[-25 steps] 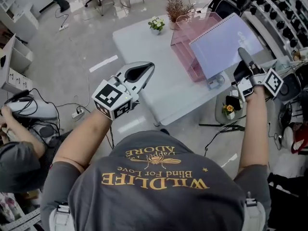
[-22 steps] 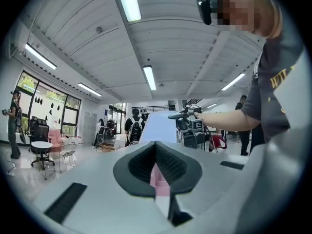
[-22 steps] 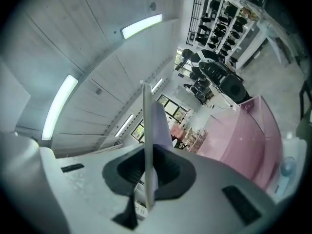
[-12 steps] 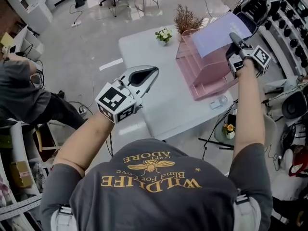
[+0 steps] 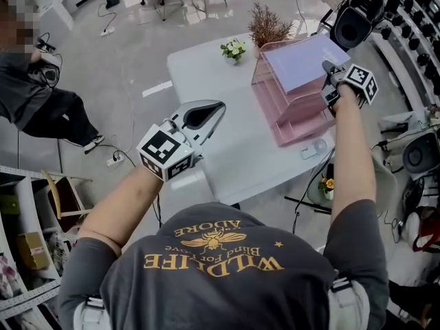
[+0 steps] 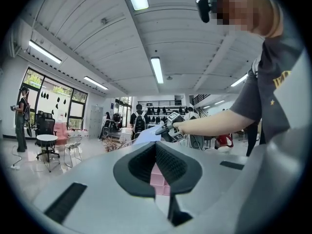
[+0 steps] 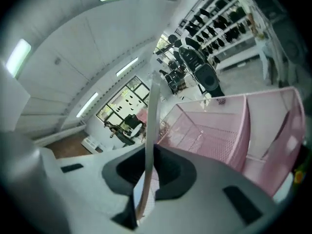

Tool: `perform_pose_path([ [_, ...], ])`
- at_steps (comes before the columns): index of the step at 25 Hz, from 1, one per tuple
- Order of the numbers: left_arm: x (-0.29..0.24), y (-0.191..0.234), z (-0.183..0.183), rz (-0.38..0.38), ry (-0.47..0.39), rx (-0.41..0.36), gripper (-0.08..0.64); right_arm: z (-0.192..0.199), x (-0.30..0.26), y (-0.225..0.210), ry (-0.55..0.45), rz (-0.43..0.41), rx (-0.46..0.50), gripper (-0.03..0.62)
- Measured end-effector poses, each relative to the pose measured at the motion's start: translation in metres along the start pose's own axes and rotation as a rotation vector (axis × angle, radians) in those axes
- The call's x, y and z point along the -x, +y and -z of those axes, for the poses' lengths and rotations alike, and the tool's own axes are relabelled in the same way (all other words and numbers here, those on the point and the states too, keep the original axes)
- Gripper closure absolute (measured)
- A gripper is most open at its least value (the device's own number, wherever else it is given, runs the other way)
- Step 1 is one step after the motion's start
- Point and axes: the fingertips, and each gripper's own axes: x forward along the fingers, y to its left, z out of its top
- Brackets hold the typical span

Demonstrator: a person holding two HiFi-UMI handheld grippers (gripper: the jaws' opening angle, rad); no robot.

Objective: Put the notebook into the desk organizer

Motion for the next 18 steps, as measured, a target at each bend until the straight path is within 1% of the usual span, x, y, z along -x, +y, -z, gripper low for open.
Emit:
perform_pose_path([
  [3, 0.0, 0.003, 0.003, -0.002, 0.004, 0.007, 0.558, 0.005, -0.005, -0.007, 0.045, 0.112, 0.147, 0.537],
  [10, 0.003, 0.009, -0.002, -0.01, -0.012, 0.003, 0.558, 0.014, -0.012, -0.03, 0.15, 0.363, 0.457, 0.489],
  [14, 0.006, 0.011, 0.0, -0.02, -0.011, 0.015, 0.558, 0.017, -0.014, -0.042, 0.197, 0.477, 0.623, 0.463],
  [18, 0.009, 0.015, -0.001, -0.029, -0.015, 0.018, 0.558, 0.017, -0.014, -0.043, 0.227, 0.59, 0.78, 0.409],
])
